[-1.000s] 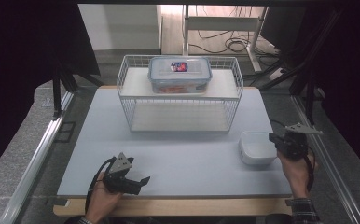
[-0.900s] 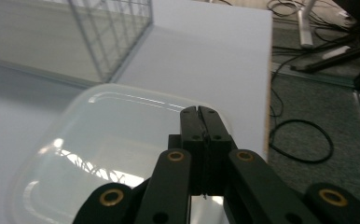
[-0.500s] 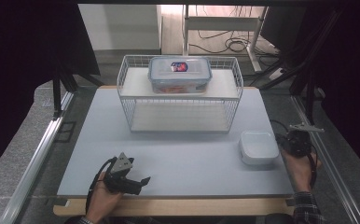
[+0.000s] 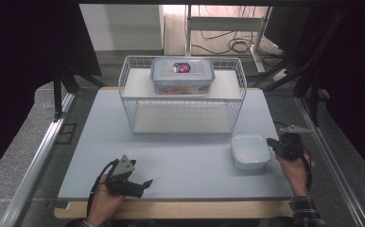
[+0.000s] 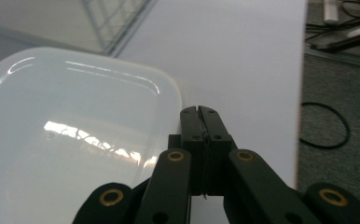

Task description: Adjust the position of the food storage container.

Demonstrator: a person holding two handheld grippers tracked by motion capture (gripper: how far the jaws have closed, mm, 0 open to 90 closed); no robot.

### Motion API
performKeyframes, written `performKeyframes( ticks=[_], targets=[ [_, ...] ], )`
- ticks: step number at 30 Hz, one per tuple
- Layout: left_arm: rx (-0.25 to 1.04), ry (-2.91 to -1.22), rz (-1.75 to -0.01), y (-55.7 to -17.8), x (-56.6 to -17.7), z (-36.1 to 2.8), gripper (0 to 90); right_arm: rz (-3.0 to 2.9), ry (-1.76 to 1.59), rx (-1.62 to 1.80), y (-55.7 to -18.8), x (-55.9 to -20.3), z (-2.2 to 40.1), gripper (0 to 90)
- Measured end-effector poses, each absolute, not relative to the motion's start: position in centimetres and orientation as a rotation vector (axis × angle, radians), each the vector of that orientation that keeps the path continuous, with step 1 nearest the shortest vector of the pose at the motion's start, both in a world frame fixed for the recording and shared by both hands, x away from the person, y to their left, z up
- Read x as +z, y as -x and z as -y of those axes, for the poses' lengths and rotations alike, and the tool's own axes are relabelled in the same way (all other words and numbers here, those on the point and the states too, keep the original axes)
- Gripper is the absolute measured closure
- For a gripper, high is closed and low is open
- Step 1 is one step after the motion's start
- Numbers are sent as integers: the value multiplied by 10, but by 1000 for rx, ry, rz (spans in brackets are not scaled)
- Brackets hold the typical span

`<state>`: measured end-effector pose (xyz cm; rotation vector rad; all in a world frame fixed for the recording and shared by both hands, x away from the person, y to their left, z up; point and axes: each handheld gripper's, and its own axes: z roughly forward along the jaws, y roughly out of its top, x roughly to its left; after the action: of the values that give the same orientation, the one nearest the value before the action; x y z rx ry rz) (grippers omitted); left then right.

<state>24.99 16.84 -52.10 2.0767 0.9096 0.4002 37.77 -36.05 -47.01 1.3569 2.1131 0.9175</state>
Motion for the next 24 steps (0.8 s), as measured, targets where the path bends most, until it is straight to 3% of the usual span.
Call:
performKeyframes(
  ticks=[24],
  targets=[
    [393,-2089,-902,-250,-521,-166,58,-2349,-1205,988,-348,-476,291,897]
  ],
)
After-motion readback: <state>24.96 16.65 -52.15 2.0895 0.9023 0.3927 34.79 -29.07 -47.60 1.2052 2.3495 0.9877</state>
